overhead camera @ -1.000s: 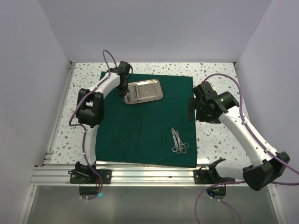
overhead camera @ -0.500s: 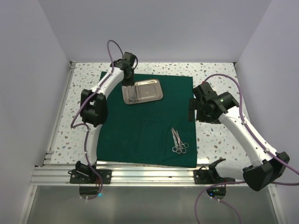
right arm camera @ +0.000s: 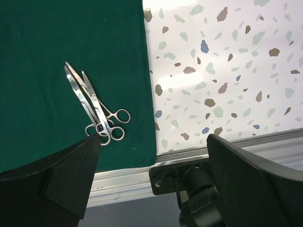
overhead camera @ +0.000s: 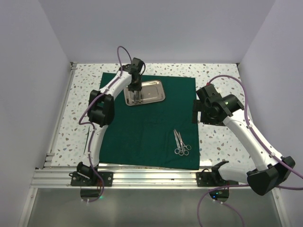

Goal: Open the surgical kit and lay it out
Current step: Pick up the medical item from the container.

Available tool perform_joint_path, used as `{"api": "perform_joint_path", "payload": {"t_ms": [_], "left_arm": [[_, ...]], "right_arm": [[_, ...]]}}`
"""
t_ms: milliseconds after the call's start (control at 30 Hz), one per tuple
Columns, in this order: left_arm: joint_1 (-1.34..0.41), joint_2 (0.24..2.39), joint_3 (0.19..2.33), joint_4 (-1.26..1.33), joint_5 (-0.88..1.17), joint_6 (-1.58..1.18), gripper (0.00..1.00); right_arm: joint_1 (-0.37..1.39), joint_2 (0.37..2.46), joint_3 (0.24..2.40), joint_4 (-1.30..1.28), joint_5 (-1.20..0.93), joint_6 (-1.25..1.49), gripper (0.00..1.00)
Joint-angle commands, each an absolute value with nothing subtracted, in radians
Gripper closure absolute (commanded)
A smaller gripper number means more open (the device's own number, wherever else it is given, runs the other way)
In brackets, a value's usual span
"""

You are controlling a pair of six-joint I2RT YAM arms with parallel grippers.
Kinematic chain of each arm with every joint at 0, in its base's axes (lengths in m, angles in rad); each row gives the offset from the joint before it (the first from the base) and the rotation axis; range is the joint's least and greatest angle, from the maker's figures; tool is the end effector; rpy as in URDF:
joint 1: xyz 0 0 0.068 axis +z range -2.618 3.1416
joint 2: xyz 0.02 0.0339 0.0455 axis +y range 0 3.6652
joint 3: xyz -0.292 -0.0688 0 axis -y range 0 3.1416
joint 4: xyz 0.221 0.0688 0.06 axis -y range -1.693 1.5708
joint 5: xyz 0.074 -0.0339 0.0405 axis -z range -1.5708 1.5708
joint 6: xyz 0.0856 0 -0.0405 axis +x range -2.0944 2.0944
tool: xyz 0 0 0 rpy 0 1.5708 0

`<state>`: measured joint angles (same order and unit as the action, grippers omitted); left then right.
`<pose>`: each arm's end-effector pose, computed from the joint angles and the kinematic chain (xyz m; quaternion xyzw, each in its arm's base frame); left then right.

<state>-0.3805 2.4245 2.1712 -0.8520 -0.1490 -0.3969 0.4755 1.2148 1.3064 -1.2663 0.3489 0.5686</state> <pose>0.5064 -0.1889 0.1663 -0.0251 0.9702 -0.0202 0.2403 0.1845 0.0621 0.3247 0.0790 0.9629 -0.0509 0.2528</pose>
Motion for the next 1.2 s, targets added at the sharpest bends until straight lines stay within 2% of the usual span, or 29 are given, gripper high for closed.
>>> {"api": "perform_joint_path", "payload": {"t_ms": [0, 200, 433, 533, 967, 1167], "left_arm": [[-0.376, 2.437, 2.217, -0.847, -0.150, -0.379, 0.65], [-0.376, 2.460, 2.201, -0.838, -0.138, -0.377, 0.73], [-0.374, 2.471, 2.149, -0.815, -0.130, -0.387, 0.87], [-0.374, 2.471, 2.151, -0.813, -0.124, -0.387, 1.00], [-0.376, 2.316, 2.218, -0.838, -0.075, -0.413, 1.00], [-0.423, 2.149, 2.002, -0.799, -0.081, -0.440, 1.00]], "right_arm": [[0.471, 1.193, 1.304, -1.281, 0.380, 0.589, 0.01], [0.471, 1.201, 1.313, -1.285, 0.383, 0.589, 0.02], [0.472, 1.223, 1.330, -1.292, 0.383, 0.578, 0.02], [0.471, 1.229, 1.333, -1.292, 0.383, 0.578, 0.01], [0.471, 1.233, 1.324, -1.256, 0.350, 0.557, 0.01], [0.471, 1.220, 1.305, -1.238, 0.338, 0.535, 0.02]]}}
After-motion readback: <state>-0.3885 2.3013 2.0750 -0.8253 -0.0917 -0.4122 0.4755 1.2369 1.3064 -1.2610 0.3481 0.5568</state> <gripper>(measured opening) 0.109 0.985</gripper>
